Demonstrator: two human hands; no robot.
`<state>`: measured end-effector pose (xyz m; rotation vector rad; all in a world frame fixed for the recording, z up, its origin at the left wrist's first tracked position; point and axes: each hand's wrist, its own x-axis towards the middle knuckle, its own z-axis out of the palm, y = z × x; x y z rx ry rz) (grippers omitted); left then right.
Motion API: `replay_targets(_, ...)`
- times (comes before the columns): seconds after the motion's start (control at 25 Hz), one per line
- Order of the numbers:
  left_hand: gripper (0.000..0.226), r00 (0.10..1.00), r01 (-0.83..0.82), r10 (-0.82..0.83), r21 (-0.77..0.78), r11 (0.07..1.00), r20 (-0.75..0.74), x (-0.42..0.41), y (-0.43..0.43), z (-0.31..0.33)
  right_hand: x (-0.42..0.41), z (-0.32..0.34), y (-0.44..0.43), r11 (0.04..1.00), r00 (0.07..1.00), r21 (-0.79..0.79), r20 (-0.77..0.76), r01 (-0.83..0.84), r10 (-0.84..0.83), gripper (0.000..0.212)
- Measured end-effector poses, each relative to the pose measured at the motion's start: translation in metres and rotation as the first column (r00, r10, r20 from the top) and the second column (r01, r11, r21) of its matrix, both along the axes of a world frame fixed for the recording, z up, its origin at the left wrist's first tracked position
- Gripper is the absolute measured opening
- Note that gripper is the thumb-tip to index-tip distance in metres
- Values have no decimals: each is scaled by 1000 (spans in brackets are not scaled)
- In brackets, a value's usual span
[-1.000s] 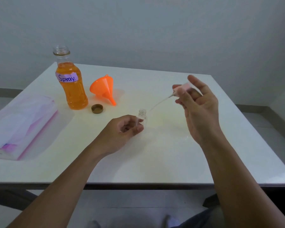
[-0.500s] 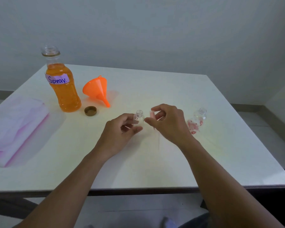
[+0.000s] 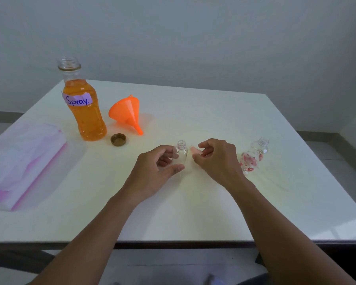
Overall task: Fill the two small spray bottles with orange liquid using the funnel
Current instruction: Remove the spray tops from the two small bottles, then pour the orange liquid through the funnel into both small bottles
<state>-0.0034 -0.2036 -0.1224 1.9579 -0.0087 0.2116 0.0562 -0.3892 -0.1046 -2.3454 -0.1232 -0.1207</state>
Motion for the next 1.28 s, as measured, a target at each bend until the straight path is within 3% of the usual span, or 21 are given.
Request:
replay_targets(0.16, 37, 1000, 9, -9, -5, 1000, -10, -2, -1, 0, -1, 1, -1, 1000, 1000, 2, -15, 6, -6, 35)
replay_targets(0.28, 60, 997, 49, -48, 22, 999, -58, -5, 4, 2, -6, 8, -7, 999, 998, -52, -62, -12, 9, 45)
replay_targets(0.44, 74, 989, 61, -47, 102, 993, -140, -22, 26, 15, -38, 37, -16, 999, 999, -27, 31, 31, -30, 39)
replay_targets(0.56, 53, 977, -212, 211, 109, 971, 26, -37, 57, 33, -73, 72, -2, 996, 966, 93, 258, -3, -21, 24)
replay_targets(0.64, 39, 888, -440, 442, -43, 897, 130, -40, 82, 48, -88, 91, 23, 982, 933, 146, 356, -120, 61, 23)
replay_targets(0.72, 39, 801, -579, 583, -69, 812, 138, -35, 108, 61, -87, 100, 58, 964, 910, 142, 385, -225, 156, 23)
replay_targets(0.84, 57, 768, -638, 635, 16, 770, 88, -20, 140, 72, -55, 93, 116, 949, 923, 101, 283, -297, 259, 26)
replay_targets(1.08, 94, 851, -516, 522, 95, 851, -58, 15, 173, 76, 34, 55, 191, 970, 975, -121, -101, -209, 197, 62)
replay_targets(1.28, 99, 876, -470, 479, 127, 873, -50, 38, 181, 75, 68, 32, 210, 974, 974, -161, -191, -156, 125, 75)
